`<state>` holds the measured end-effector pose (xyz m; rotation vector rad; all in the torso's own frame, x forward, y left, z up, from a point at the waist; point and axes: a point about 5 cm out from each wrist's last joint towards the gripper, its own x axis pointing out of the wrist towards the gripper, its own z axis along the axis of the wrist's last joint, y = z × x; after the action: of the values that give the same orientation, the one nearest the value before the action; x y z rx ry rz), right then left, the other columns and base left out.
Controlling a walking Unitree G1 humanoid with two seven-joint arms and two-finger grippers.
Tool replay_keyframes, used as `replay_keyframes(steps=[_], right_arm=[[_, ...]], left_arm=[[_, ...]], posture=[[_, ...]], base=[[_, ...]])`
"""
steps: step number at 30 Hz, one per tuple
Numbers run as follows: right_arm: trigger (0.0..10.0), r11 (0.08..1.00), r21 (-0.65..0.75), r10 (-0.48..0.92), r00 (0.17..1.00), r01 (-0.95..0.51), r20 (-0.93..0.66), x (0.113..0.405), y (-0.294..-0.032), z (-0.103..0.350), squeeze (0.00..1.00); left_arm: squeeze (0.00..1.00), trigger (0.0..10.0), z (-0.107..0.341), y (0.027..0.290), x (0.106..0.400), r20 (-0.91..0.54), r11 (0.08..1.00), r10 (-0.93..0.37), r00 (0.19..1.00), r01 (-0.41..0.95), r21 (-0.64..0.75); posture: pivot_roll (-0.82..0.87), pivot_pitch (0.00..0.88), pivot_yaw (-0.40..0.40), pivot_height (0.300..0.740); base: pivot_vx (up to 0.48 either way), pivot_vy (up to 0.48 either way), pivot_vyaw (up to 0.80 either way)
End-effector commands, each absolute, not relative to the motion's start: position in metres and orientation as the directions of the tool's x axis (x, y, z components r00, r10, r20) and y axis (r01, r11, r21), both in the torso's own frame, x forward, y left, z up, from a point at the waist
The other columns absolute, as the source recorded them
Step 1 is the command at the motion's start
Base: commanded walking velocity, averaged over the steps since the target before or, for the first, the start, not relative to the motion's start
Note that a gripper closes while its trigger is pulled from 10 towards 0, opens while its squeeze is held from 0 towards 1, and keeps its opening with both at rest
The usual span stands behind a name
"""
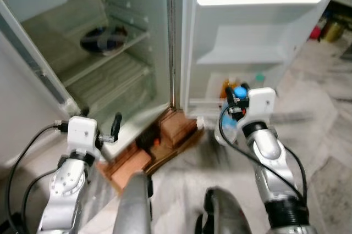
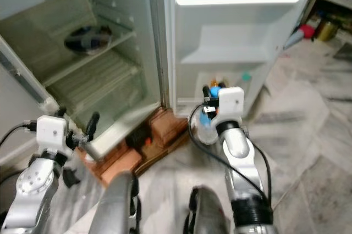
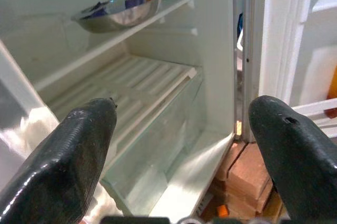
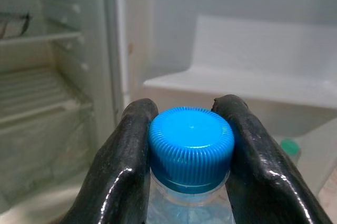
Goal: Restocking fridge
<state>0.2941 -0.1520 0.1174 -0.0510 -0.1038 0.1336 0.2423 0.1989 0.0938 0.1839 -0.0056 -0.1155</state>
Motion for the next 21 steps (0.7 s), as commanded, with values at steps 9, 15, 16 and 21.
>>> replay_keyframes(steps=[9, 15, 16, 21], right_arm=[[10.0, 0.989, -0.069, 0.141, 0.983, -0.133, 0.114, 0.2890, -0.1489, 0.1165, 0.00], [10.0, 0.988, -0.080, 0.144, 0.982, -0.135, 0.120, 0.2922, -0.1501, 0.1188, 0.00], [10.0, 0.987, -0.081, 0.145, 0.982, -0.136, 0.120, 0.2925, -0.1503, 0.1191, 0.00], [10.0, 0.987, -0.088, 0.146, 0.982, -0.136, 0.123, 0.2938, -0.1514, 0.1201, 0.00]], left_arm=[[0.00, 10.0, 0.0968, 0.1913, 0.2446, 0.012, 0.969, -0.157, 0.988, 0.152, 0.195], [0.00, 10.0, 0.0958, 0.1899, 0.2458, 0.012, 0.970, -0.159, 0.987, 0.154, 0.191], [0.00, 10.0, 0.0958, 0.1898, 0.2459, 0.012, 0.970, -0.159, 0.987, 0.153, 0.190], [0.00, 10.0, 0.0954, 0.1892, 0.2463, 0.011, 0.970, -0.157, 0.988, 0.152, 0.189]], posture=[[0.06, 0.121, -0.027, 0.651], [0.06, 0.116, -0.034, 0.651], [0.06, 0.116, -0.034, 0.651], [0.06, 0.116, -0.036, 0.651]], base=[[0.166, 0.000, 0.00], [0.375, 0.000, 0.00], [0.379, 0.000, 0.00], [0.382, 0.000, 0.00]])
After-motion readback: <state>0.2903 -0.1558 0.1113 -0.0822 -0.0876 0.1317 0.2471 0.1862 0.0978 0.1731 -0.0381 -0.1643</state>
